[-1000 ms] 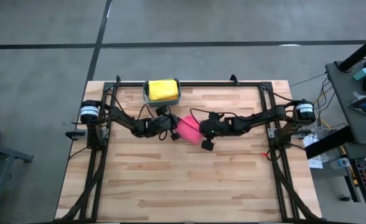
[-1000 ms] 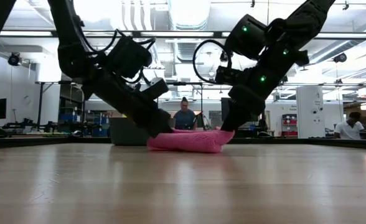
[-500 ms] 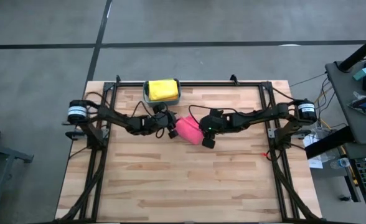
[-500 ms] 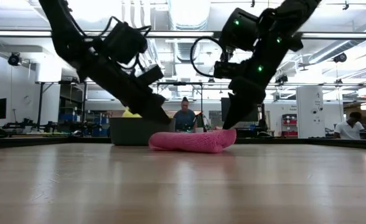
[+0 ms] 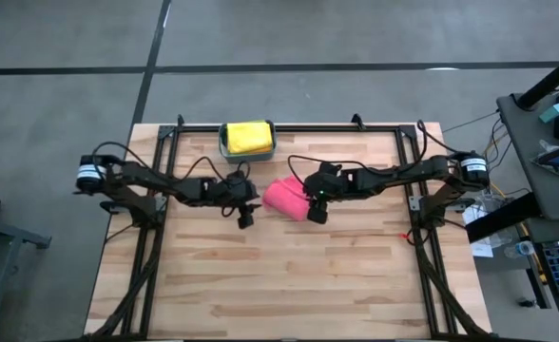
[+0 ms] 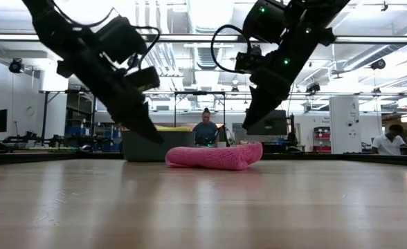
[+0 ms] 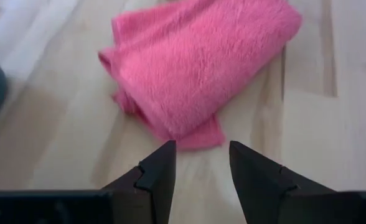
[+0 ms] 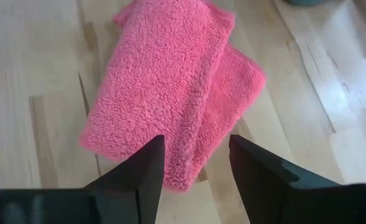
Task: Fold microfiber towels
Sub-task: Fold the pink towel
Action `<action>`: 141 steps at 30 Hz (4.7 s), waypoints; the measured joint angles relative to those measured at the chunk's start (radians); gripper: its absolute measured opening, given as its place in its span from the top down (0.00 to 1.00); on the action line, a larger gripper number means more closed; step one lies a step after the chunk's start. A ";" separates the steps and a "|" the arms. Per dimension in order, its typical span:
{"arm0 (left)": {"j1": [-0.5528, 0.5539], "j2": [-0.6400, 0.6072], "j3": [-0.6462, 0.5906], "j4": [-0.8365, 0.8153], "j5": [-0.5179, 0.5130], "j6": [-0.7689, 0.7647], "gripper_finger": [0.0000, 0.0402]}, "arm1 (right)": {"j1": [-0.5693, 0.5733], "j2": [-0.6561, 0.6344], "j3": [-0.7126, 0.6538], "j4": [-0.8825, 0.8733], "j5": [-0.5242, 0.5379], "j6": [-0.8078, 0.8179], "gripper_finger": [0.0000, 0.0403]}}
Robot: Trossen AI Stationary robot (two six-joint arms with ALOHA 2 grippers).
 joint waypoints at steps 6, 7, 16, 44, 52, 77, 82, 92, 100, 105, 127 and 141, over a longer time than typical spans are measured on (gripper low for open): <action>0.001 0.083 -0.027 0.161 -0.002 -0.064 0.66 | 0.000 0.002 -0.010 0.035 0.000 0.000 0.57; 0.001 0.105 -0.023 0.180 -0.002 -0.077 0.66 | 0.000 0.002 -0.012 0.044 0.000 0.000 0.57; 0.006 0.232 0.011 0.221 -0.038 -0.110 0.66 | 0.000 0.002 -0.018 0.066 0.000 -0.003 0.57; -0.073 -0.116 0.018 0.271 -0.170 0.056 1.00 | 0.048 0.004 -0.039 0.455 -0.100 -0.060 0.54; -0.111 -0.275 0.012 0.253 -0.084 0.163 1.00 | 0.051 0.000 0.010 0.548 -0.095 -0.148 0.55; -0.186 -0.454 -0.015 0.122 -0.025 0.186 1.00 | 0.050 -0.017 0.163 0.330 -0.080 -0.194 0.56; -0.186 -0.453 -0.015 0.122 -0.025 0.186 1.00 | 0.048 -0.017 0.162 0.362 -0.079 -0.223 0.56; -0.186 -0.449 -0.016 0.125 -0.025 0.186 1.00 | 0.038 0.002 0.162 0.412 -0.087 -0.244 0.59; -0.186 -0.449 -0.016 0.123 -0.025 0.187 1.00 | 0.037 0.081 0.160 0.531 -0.255 -0.310 0.73; -0.187 -0.452 -0.016 0.080 -0.024 0.186 1.00 | 0.038 0.057 0.160 0.485 -0.271 -0.360 0.95; -0.186 -0.549 -0.008 0.001 -0.005 0.160 1.00 | 0.101 -0.167 0.160 0.284 -0.173 -0.345 0.97; -0.187 -0.511 -0.012 -0.027 0.051 0.159 1.00 | 0.067 0.060 0.219 0.360 -0.151 -0.274 0.53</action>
